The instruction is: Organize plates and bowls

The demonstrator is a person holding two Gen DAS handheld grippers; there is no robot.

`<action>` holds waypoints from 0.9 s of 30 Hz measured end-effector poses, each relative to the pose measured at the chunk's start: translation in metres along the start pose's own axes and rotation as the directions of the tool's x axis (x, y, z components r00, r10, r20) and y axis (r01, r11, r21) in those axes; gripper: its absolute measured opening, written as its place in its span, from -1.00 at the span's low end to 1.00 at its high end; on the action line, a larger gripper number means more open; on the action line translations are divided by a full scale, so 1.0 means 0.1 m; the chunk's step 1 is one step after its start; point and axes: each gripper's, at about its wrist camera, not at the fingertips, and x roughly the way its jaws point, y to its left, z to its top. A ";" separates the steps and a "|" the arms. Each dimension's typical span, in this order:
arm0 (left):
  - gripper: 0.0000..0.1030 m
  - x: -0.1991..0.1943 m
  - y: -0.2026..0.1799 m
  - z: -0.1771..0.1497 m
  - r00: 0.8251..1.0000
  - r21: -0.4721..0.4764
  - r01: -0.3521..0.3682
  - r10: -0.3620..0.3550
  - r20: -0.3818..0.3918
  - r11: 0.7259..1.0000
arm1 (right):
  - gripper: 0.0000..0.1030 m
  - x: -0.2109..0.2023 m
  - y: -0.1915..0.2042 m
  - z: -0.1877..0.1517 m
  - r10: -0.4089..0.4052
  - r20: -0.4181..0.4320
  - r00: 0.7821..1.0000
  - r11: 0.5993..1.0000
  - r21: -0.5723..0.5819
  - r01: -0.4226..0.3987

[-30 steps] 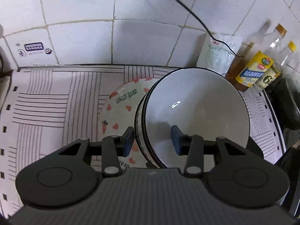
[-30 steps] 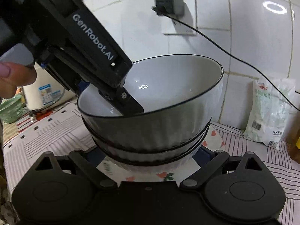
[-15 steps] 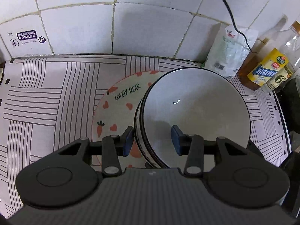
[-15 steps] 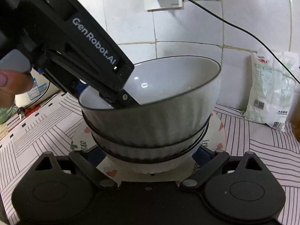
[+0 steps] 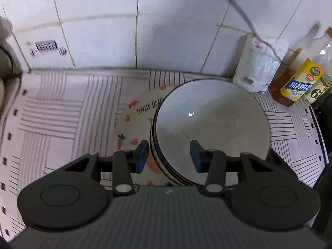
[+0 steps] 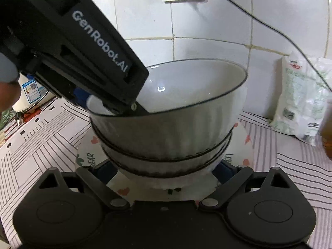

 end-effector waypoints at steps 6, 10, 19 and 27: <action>0.01 -0.33 0.04 -0.03 0.998 0.000 -0.043 0.043 0.047 0.999 | 0.89 -0.32 0.01 -0.05 0.009 -0.019 1.000 0.997 0.072 -0.008; 0.06 -0.59 0.07 -0.10 0.996 -0.005 -0.052 0.053 0.067 0.999 | 0.89 -0.56 0.07 -0.09 -0.009 0.012 1.000 0.998 0.069 0.008; 0.16 -1.26 -0.02 -0.37 0.984 0.047 -0.120 0.112 0.138 0.992 | 0.89 -1.05 -0.10 -0.14 -0.108 -0.058 0.992 0.975 0.191 0.117; 0.27 -1.70 -0.10 -0.59 0.986 0.053 -0.106 0.098 0.138 0.993 | 0.89 -1.62 -0.08 -0.06 -0.227 -0.021 0.974 0.959 0.167 0.227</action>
